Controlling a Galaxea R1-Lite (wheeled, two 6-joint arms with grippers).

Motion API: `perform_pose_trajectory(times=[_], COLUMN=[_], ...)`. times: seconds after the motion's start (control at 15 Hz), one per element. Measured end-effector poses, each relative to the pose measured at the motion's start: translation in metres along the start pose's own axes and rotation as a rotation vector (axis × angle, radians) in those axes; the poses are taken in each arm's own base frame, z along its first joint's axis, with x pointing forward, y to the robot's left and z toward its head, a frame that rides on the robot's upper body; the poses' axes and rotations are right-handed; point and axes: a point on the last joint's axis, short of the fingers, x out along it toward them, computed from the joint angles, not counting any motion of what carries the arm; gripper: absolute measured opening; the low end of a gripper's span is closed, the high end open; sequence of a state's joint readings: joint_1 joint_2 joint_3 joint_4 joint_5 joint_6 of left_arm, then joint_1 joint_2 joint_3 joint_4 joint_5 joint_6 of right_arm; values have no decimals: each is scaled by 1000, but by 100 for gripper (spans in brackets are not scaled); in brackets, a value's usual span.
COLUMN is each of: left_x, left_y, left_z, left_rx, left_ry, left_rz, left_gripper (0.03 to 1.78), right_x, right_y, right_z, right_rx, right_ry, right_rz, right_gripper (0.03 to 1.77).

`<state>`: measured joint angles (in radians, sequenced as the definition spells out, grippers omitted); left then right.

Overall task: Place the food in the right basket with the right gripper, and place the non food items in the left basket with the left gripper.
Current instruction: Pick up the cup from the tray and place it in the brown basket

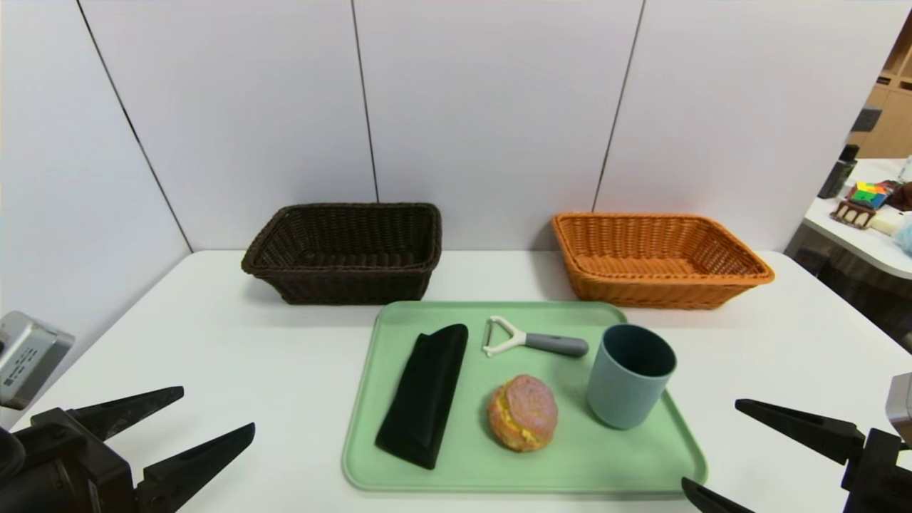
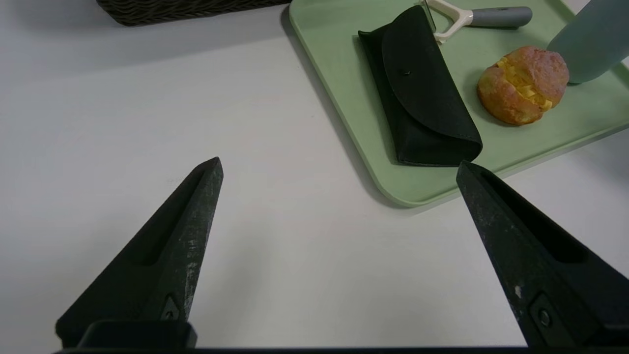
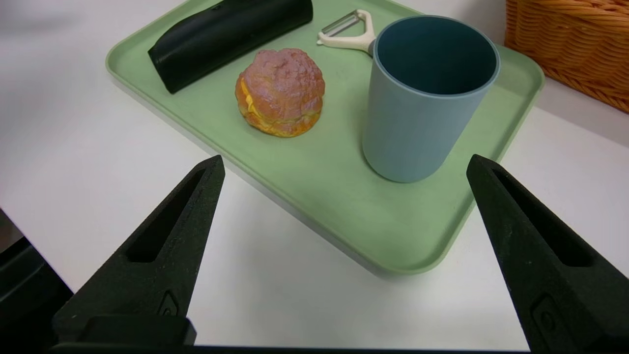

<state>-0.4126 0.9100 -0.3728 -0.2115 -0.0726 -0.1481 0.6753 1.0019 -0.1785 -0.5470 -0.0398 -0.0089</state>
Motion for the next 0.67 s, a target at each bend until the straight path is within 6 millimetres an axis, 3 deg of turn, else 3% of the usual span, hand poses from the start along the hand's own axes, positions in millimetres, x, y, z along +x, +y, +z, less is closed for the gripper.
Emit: perform_pose_trajectory(times=[0.4,0.67], left_x=[2,2], left_y=[0,0], left_z=[-5,-5], left_rx=[7,7], left_ry=[5,5], left_rz=[-9,-8], left_gripper=[169,169], right_x=[30,34], right_y=[-1,-13], right_z=[-4,-9], right_rx=[-5,-14], right_ry=[-6,25], right_rz=[-25,-103], right_gripper=[170,170])
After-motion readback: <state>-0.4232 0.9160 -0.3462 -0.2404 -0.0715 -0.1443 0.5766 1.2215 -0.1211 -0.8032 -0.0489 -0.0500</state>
